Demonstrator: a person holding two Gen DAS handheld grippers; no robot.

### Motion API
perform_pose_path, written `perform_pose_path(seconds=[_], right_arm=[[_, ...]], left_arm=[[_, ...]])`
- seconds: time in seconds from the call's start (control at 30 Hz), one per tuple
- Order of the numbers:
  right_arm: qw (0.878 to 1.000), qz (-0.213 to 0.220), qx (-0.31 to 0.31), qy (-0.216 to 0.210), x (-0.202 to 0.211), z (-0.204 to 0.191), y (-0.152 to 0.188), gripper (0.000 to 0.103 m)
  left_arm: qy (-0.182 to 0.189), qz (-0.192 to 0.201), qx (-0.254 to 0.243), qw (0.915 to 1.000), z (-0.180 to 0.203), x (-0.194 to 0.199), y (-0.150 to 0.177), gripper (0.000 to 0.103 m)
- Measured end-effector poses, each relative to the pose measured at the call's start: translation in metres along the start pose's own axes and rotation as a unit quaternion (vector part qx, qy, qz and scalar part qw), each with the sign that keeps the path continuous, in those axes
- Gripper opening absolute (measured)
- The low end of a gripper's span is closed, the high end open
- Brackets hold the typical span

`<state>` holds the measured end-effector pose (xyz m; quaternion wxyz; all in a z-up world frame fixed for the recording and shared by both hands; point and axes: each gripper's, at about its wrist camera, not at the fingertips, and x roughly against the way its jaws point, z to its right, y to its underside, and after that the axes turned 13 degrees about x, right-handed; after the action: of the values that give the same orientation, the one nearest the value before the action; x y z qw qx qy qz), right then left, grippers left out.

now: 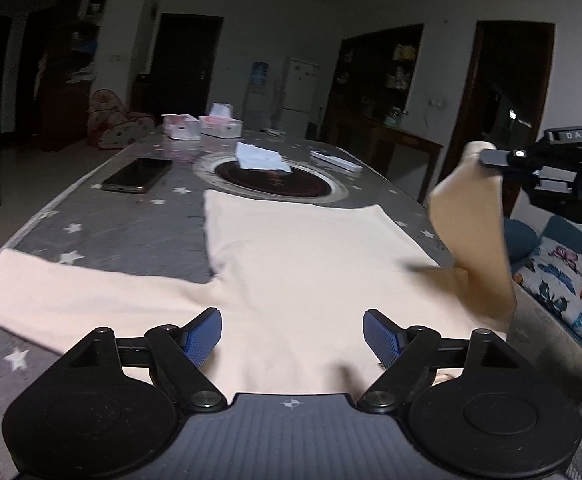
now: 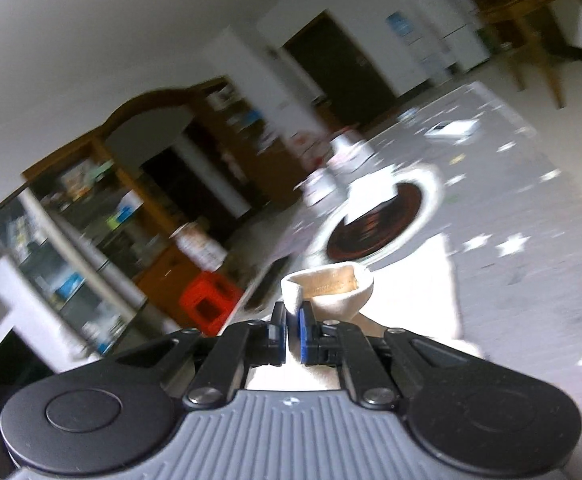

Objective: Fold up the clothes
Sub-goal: 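Grasp the sleeve cuff with the right gripper and fold it across the body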

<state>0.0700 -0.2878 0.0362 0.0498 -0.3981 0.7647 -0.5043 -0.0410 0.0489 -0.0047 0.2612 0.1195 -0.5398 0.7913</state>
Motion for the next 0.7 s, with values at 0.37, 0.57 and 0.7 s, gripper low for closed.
perform_pose_path(seconds=[0.37,0.57,0.7], right_arm=[[0.995,-0.08,-0.001,-0.06,-0.078,-0.053,0.04,0.005],[0.992,-0.112,0.02,-0.061,-0.091,-0.063,0.061,0.018],[0.991,-0.119,0.061,-0.016,-0.071,-0.059,0.068,0.035]], left_arm=[[-0.01,0.006,0.023,0.9997,-0.022,0.012,0.003,0.081],[-0.008,0.003,0.02,0.9998,-0.019,0.009,0.003,0.081],[-0.01,0.003,0.017,0.9998,-0.018,0.008,0.002,0.081]])
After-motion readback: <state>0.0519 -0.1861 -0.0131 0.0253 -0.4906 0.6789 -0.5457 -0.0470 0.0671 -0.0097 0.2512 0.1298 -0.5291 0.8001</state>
